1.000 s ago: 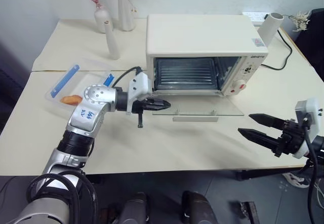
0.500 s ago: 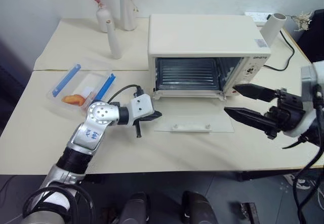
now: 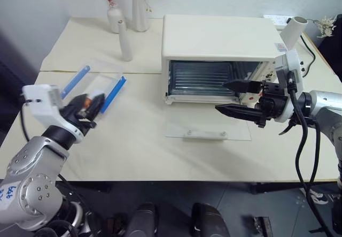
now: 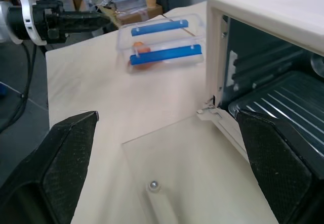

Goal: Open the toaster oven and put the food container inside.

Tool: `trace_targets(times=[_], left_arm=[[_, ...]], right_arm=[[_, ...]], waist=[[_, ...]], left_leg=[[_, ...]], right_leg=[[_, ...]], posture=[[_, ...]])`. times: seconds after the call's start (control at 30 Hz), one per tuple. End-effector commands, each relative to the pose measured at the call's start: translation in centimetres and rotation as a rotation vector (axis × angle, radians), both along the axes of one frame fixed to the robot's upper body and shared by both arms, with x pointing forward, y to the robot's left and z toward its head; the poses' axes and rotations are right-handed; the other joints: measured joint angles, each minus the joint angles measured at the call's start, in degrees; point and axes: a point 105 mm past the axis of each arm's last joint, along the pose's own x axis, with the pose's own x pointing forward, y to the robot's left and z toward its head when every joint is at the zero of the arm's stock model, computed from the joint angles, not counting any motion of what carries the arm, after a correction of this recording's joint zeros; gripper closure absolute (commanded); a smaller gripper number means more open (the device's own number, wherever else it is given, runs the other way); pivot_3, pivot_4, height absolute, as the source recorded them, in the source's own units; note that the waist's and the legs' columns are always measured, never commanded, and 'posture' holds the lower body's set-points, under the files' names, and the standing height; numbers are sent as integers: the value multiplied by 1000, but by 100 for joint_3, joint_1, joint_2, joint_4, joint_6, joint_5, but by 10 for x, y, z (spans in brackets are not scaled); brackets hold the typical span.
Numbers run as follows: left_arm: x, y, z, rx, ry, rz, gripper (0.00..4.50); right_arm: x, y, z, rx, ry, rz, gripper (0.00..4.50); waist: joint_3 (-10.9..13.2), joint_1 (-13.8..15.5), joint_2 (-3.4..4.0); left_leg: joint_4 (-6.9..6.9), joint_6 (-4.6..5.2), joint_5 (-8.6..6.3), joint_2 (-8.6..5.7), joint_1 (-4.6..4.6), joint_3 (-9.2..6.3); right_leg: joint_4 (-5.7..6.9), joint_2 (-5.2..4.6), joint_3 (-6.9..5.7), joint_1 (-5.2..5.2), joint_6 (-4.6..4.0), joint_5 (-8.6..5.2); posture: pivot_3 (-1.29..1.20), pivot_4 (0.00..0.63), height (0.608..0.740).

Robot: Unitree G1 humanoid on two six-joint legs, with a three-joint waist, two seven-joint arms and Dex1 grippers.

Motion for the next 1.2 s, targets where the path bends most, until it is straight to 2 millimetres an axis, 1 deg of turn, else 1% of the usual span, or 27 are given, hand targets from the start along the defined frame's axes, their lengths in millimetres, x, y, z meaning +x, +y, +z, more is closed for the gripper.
trace_targets(times=[0.03, 0.1, 0.17, 0.23, 0.4, 0.5, 0.63, 0.7, 0.8, 0.9, 1.03, 1.2], left_arm=[[-6, 19, 5, -37, 40, 247, 671], [-4, 32, -3, -101, 102, 380, 39], [-5, 48, -15, -153, 174, 513, 39], [-1, 57, -23, -181, 238, 575, 39], [15, 66, -36, -235, 344, 585, 39], [35, 64, -36, -249, 389, 515, 39], [50, 62, -33, -240, 404, 475, 39], [55, 61, -34, -250, 416, 468, 39], [56, 62, -48, -305, 491, 495, 39], [58, 64, -56, -316, 526, 516, 655], [68, 62, -58, -310, 527, 516, 1864], [69, 68, -55, -292, 524, 532, 3418]], right_arm=[[0, 6, 15, -12, -98, 33, 0], [1, 9, 16, -22, -116, 43, 0], [0, 10, 15, -30, -126, 56, 0], [-3, 11, 15, -20, -132, 62, 0], [-7, 13, 15, -14, -142, 57, 0], [-10, 11, 16, 4, -144, 37, 0], [-14, 7, 17, 23, -141, 13, 0], [-15, 5, 18, 35, -137, 2, 0], [-16, 4, 17, 44, -136, -16, 0], [-17, 3, 18, 53, -136, -24, 0], [-18, 1, 20, 68, -132, -29, 0], [-20, 0, 22, 68, -135, -25, 0]], waist=[[-1, -3, -2], [-2, -12, -3], [-2, -26, -3], [-2, -41, -4], [-2, -41, -5], [-2, -47, -7], [-2, -58, -8], [-1, -66, -11], [-1, -65, -12], [-1, -74, -13], [0, -69, -15], [-1, -74, -17]], left_leg=[[0, -1, -1, -7, 2, 0], [-2, -2, -1, -30, 2, -4], [-6, -5, -3, -30, 2, -4], [-12, -6, -4, -30, 1, -4], [-17, -7, -4, -31, -1, -4], [-18, -8, -4, -31, -1, -4], [-19, -11, -6, -31, -1, -5], [-26, -11, -6, -31, 0, -5], [-28, -12, -6, -30, 0, -3], [-28, -12, -5, -31, 1, 0], [-28, -13, -5, -30, 2, 1], [-29, -13, -5, -31, 3, 2]], right_leg=[[2, 0, 1, 1, 0, 0], [3, 0, 0, -1, 0, 0], [1, 0, 0, -2, 0, 0], [-2, 0, 0, -6, 0, 0], [-3, -1, -5, -8, 0, 0], [-4, -1, -6, -8, 0, 0], [-4, -1, -6, -10, 0, 0], [-6, -1, -7, -10, 0, 0], [-6, -1, -7, -14, 0, 0], [-5, -1, -6, -13, 0, 0], [-4, -1, -6, -14, 0, 0], [-4, -3, -6, -14, 0, 0]], posture=[[0, 150, 740], [0, 150, 740], [0, 150, 740], [0, 150, 740], [0, 150, 740], [0, 150, 740], [0, 150, 740], [0, 150, 740], [0, 150, 740], [0, 150, 740], [0, 150, 740], [0, 150, 740]])
